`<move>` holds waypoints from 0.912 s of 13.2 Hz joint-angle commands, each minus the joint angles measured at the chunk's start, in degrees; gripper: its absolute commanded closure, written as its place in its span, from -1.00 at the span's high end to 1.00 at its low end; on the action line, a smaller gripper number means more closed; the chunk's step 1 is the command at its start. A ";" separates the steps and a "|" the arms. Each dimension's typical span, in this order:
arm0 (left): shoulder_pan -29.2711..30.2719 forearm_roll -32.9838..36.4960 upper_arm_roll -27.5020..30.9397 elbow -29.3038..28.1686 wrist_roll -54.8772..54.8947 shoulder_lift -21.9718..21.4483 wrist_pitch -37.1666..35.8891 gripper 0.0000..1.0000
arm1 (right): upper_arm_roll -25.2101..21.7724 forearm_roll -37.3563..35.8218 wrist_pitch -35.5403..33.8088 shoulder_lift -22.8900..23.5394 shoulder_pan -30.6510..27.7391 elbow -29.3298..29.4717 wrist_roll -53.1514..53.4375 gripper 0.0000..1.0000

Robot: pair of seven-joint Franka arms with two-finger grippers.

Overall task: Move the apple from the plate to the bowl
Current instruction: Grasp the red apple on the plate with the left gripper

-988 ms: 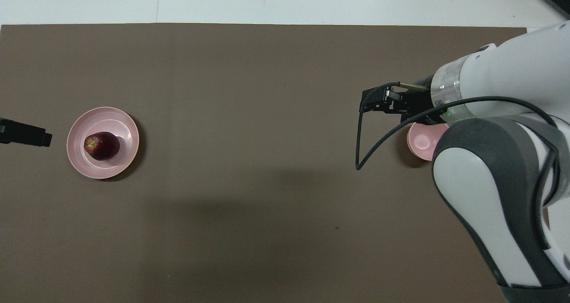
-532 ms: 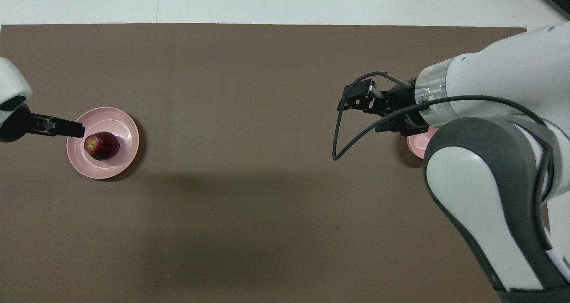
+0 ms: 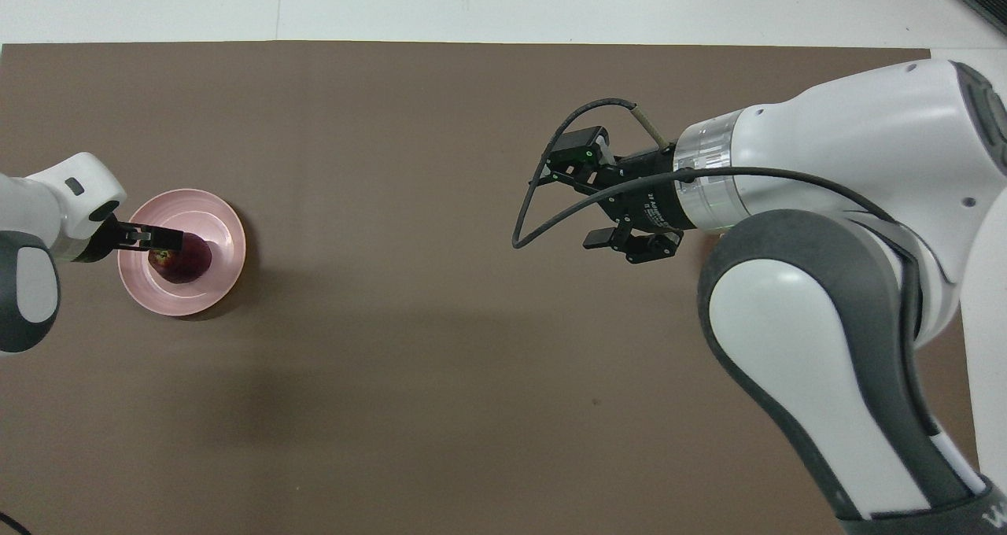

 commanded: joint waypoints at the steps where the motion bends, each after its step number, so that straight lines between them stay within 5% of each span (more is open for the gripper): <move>1: 0.99 -0.07 -0.58 -1.44 0.49 1.36 4.15 1.00 | 0.21 5.28 1.01 1.72 -0.37 0.03 3.50 1.00; 7: 0.73 -0.25 -0.67 -5.22 0.58 0.75 4.85 1.00 | 0.21 6.08 0.66 1.82 0.25 -0.05 6.85 1.00; 9: 0.29 -0.34 -0.58 -5.04 0.49 0.75 4.85 -0.49 | 0.21 6.00 0.48 1.82 0.25 -0.14 6.76 1.00; 10: 0.38 -0.25 -0.49 -4.69 0.58 0.75 4.77 -0.91 | 0.21 6.00 0.48 1.82 0.25 -0.14 6.67 1.00; 12: 0.73 -0.25 -0.49 -2.60 0.84 0.75 3.81 -1.00 | 0.21 6.00 0.48 1.82 0.25 -0.14 6.76 1.00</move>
